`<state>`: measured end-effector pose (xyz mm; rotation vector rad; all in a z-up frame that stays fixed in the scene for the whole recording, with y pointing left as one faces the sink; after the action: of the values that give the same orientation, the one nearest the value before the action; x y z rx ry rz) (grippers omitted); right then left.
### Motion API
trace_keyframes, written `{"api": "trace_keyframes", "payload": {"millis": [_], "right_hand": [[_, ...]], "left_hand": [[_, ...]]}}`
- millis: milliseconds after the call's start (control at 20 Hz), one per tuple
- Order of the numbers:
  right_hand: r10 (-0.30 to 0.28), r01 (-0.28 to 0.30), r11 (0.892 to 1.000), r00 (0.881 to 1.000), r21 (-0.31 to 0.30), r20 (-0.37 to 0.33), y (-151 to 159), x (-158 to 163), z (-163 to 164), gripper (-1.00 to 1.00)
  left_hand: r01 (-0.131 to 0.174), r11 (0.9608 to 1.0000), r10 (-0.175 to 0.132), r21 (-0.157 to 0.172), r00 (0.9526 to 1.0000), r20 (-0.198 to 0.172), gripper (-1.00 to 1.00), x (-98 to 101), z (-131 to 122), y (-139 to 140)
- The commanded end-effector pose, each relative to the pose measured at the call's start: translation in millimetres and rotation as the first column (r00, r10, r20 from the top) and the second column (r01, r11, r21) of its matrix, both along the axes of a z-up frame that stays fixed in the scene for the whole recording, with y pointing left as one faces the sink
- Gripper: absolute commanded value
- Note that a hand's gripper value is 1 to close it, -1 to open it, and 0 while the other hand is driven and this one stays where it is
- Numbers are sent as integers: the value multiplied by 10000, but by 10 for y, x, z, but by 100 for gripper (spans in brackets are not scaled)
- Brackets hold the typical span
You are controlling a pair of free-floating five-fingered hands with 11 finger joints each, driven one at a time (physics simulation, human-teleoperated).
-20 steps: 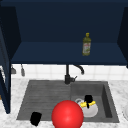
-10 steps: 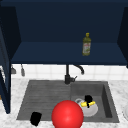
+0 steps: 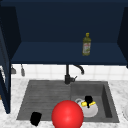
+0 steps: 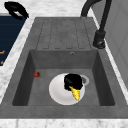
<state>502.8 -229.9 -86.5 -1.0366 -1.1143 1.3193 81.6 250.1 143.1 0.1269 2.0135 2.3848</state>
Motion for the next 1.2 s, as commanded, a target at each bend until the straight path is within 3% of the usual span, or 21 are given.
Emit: {"api": "trace_keyframes", "payload": {"millis": [0,200,500,550,650,900,1000,1150], "right_hand": [[-286,233,9972,9968,706,745,43,-218,-126,100],[-427,352,9983,9850,473,1674,11,-312,-108,100],[-220,190,9996,9840,186,1771,7,-267,-137,100],[-85,48,9998,9848,216,1736,7,-267,-131,-100],[-125,77,9995,9884,322,1514,12,-191,-86,-100],[-100,26,9994,9759,344,2181,25,-188,-3,-100],[-165,107,9995,9814,313,1914,41,-170,39,-100],[-406,257,9969,9774,740,2073,-75,-483,194,-100]], "left_hand": [[0,10000,0,0,10000,0,0,0,0,0],[0,10000,0,0,10000,0,0,0,0,0],[0,10000,0,0,10000,0,0,0,0,0],[0,10000,0,0,10000,0,0,0,0,0],[0,10000,0,0,10000,0,0,0,0,0],[0,10000,0,0,10000,0,0,0,0,0],[0,10000,0,0,10000,0,0,0,0,0],[0,10000,0,0,10000,0,0,0,0,0]]}}
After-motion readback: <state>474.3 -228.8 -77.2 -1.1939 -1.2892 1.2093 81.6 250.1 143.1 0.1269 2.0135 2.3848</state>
